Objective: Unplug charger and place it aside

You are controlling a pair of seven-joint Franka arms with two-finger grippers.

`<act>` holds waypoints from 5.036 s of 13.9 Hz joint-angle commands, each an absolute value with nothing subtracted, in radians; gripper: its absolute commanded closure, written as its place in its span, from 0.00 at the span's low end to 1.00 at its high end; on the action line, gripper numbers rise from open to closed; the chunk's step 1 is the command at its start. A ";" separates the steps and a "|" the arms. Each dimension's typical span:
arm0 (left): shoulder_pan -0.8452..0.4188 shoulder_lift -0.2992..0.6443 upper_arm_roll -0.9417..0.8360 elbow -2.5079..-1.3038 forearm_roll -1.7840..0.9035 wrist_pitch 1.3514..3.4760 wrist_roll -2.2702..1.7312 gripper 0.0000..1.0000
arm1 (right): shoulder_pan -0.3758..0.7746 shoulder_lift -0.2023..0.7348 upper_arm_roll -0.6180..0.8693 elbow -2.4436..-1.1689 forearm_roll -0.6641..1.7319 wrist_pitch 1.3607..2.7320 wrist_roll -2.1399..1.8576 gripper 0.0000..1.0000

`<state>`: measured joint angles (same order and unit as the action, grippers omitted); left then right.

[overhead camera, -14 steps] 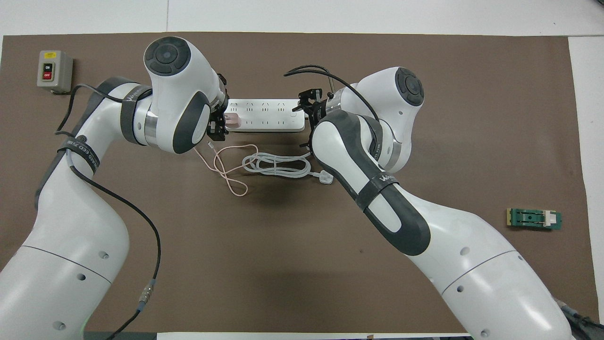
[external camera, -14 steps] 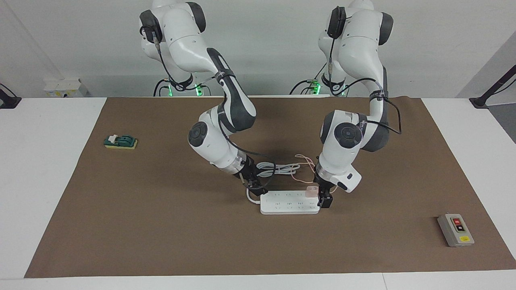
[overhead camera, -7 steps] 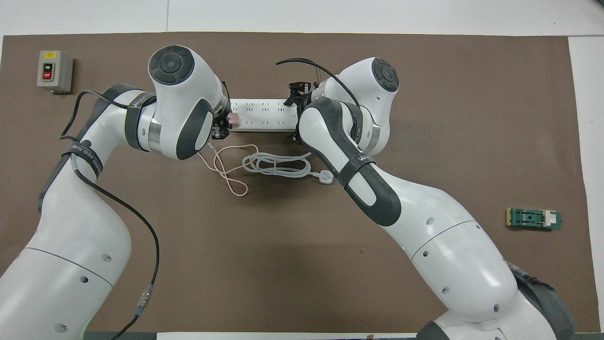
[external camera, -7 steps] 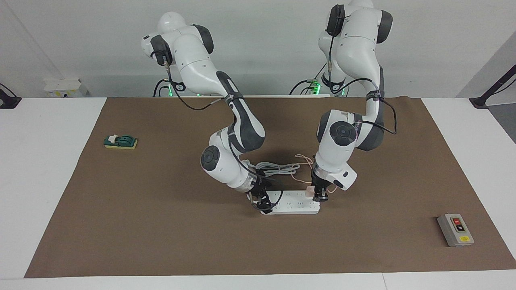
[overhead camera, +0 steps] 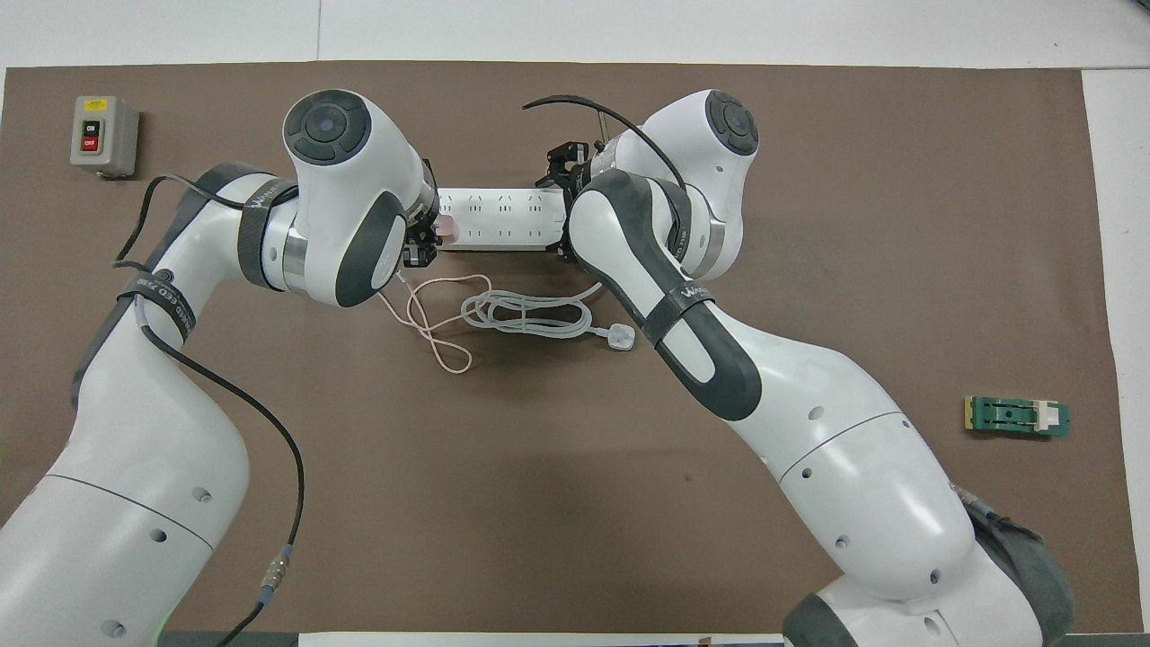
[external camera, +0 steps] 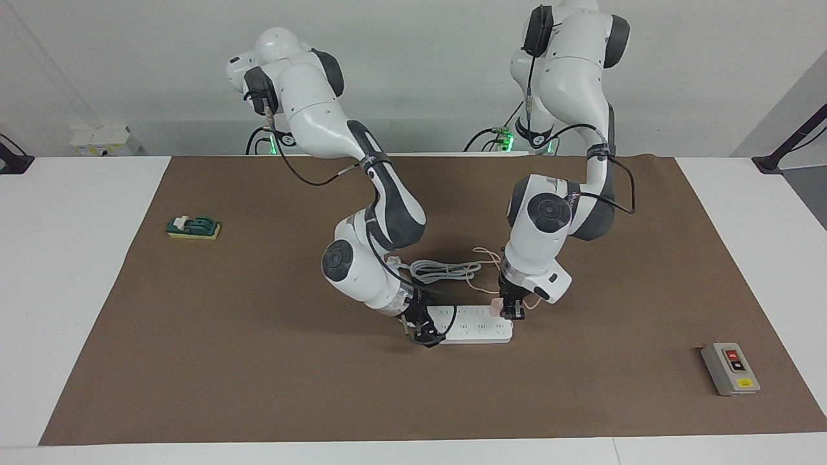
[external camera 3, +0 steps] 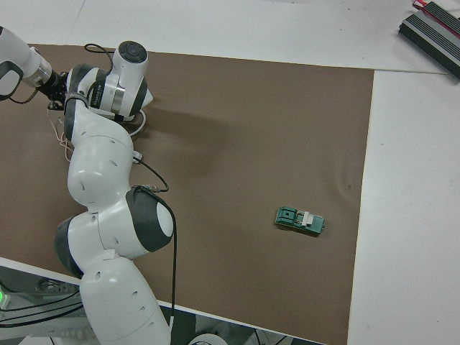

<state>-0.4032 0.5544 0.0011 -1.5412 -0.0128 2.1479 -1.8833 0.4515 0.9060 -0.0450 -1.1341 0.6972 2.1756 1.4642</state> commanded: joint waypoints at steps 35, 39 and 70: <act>0.147 0.138 0.018 -1.672 -0.047 1.728 -0.850 1.00 | 0.420 0.847 -0.048 -1.131 0.673 2.106 1.473 0.00; 0.120 0.077 0.011 -1.827 -0.052 1.862 -0.835 0.01 | 0.399 0.706 -0.101 -1.158 0.655 1.917 1.474 0.00; -0.014 -0.014 0.072 -1.548 -0.017 1.381 0.008 0.00 | -0.028 -0.034 0.008 -1.541 -0.043 1.431 -0.021 0.00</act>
